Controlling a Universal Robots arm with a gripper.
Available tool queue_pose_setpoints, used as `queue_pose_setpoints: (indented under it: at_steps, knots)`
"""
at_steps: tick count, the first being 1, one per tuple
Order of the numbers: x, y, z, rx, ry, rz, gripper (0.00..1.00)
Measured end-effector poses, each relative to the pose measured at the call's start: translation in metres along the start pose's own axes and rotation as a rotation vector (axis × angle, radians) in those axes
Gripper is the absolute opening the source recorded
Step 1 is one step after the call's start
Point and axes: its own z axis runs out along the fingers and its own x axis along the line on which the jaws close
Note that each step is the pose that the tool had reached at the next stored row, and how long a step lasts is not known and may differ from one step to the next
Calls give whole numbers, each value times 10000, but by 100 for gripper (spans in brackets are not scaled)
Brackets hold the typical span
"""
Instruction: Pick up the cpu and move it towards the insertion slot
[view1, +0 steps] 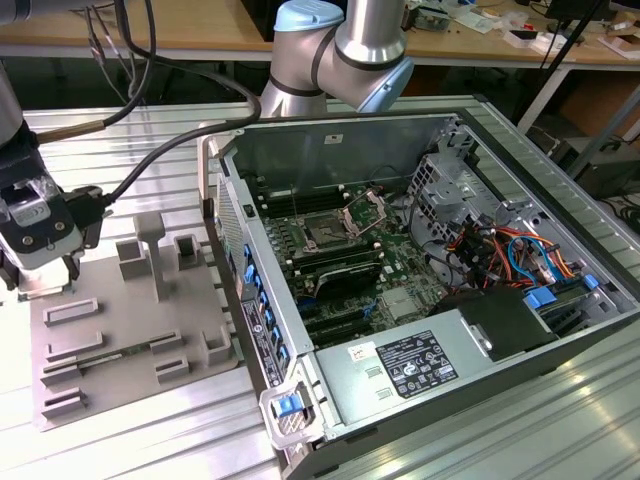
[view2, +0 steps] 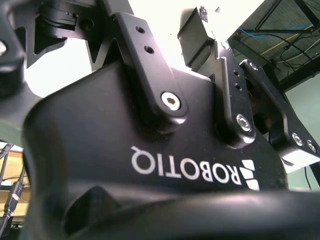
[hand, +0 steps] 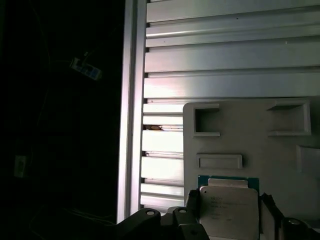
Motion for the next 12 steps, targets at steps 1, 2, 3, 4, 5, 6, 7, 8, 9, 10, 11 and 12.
queue_pose_setpoints:
  at_steps: [1, 2, 3, 4, 5, 6, 7, 8, 9, 10, 11, 12]
  knots:
    - [0, 0, -3, 0, 0, 0, 55]
    - [0, 0, -9, 0, 0, 0, 55]
    - [0, 1, -12, 0, 0, 0, 55]
    - [0, 1, -14, 0, 0, 0, 55]
    - [0, 1, -18, 0, 0, 0, 55]
    - [0, 1, -21, 0, 0, 0, 55]
    - [0, 1, -25, 0, 0, 0, 55]
    - [0, 2, -28, 0, 0, 1, 55]
    - [0, 1, -31, 0, 1, 0, 55]
    - [0, 2, -35, 0, 0, 0, 55]
    - [0, 2, -38, 0, 0, 0, 55]
    - [0, 2, -41, 0, 0, 0, 55]
